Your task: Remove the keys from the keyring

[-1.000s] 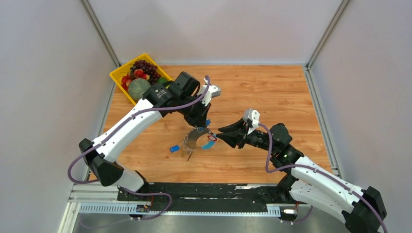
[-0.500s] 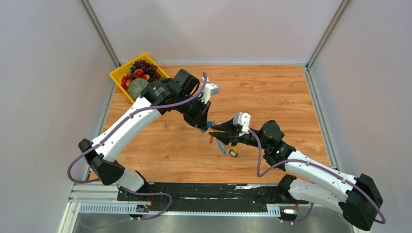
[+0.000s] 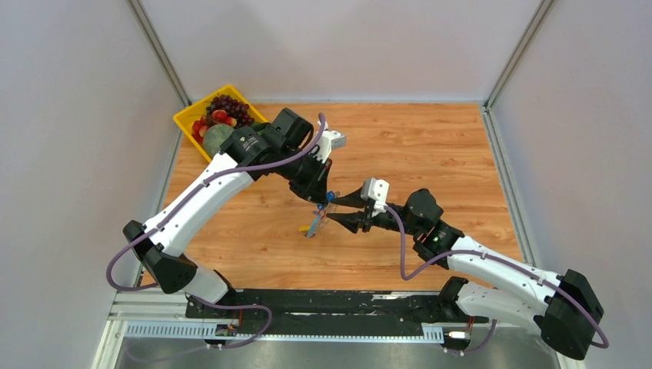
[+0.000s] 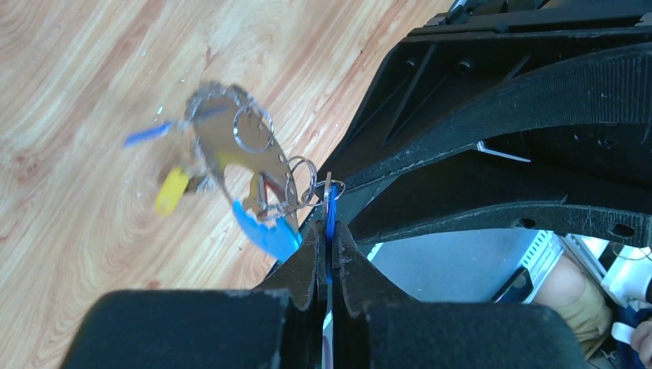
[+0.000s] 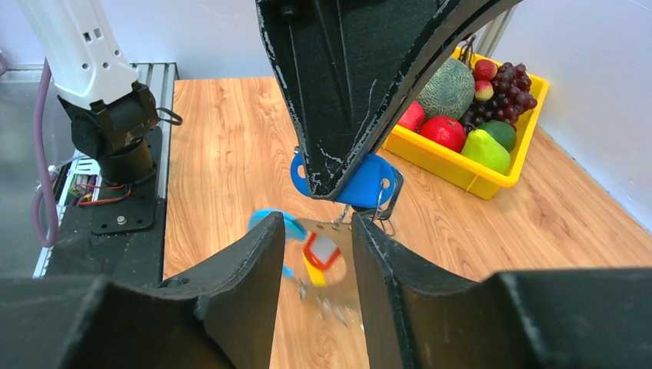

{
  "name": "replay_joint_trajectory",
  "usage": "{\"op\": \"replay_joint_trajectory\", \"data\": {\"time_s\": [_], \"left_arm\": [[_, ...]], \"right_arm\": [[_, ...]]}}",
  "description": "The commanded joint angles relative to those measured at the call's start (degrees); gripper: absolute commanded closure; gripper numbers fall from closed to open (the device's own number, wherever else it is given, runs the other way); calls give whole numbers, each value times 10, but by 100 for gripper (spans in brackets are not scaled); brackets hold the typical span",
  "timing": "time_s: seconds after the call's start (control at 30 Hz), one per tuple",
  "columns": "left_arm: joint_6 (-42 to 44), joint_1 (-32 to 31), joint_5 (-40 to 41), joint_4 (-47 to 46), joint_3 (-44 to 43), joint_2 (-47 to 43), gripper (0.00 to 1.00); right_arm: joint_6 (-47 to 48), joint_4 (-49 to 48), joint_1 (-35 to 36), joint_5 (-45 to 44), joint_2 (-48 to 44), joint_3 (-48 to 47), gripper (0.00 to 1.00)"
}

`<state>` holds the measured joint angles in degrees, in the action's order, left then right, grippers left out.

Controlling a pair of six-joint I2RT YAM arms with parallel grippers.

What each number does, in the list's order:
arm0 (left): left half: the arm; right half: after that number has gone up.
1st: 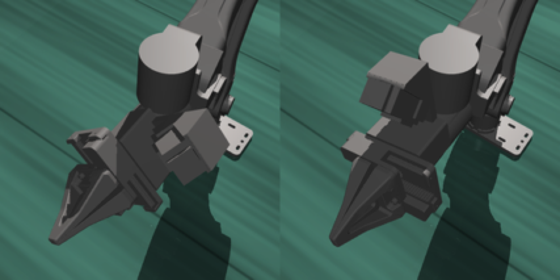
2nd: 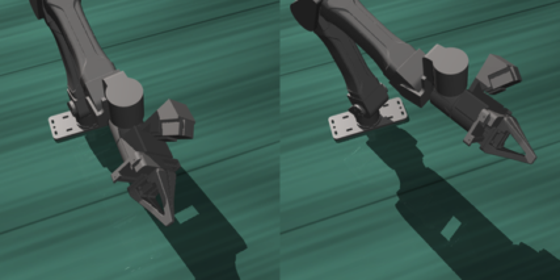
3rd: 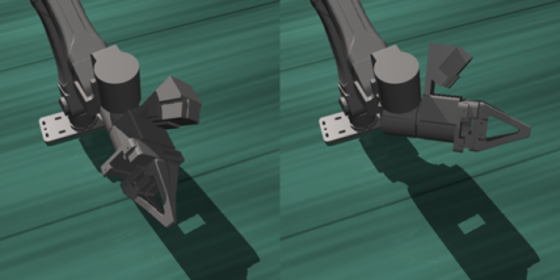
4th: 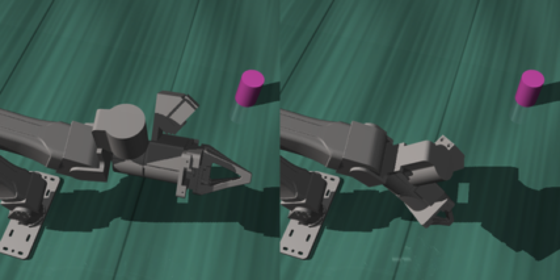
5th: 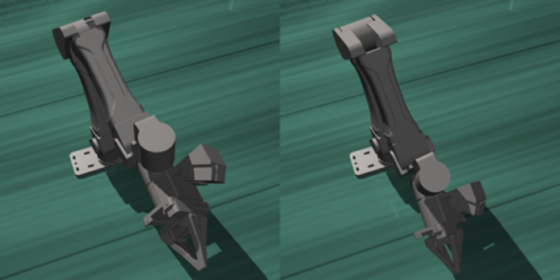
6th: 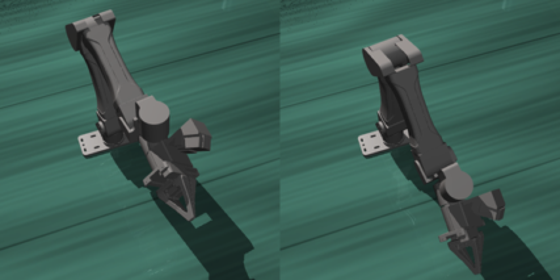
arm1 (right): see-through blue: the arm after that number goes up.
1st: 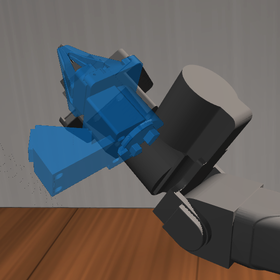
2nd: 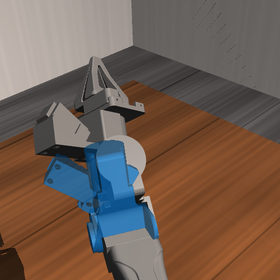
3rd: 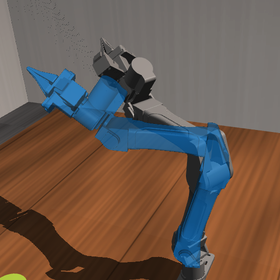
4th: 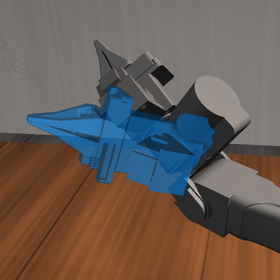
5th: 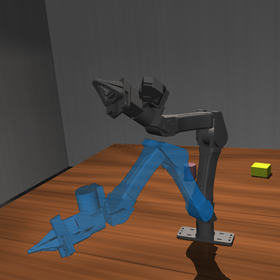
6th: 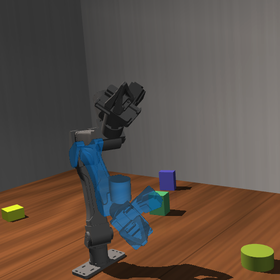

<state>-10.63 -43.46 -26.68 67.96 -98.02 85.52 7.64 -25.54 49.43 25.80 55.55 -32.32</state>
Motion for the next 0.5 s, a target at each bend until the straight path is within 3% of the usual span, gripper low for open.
{"op": "replay_joint_trajectory", "data": {"time_s": [0.0,0.47], "left_arm": [[-12,-3,-19,-18,-27,-24,100],[-15,59,66,-48,-19,-45,100]], "right_arm": [[6,-10,1,-26,-17,-6,56],[-19,29,0,-129,-108,60,52]]}}
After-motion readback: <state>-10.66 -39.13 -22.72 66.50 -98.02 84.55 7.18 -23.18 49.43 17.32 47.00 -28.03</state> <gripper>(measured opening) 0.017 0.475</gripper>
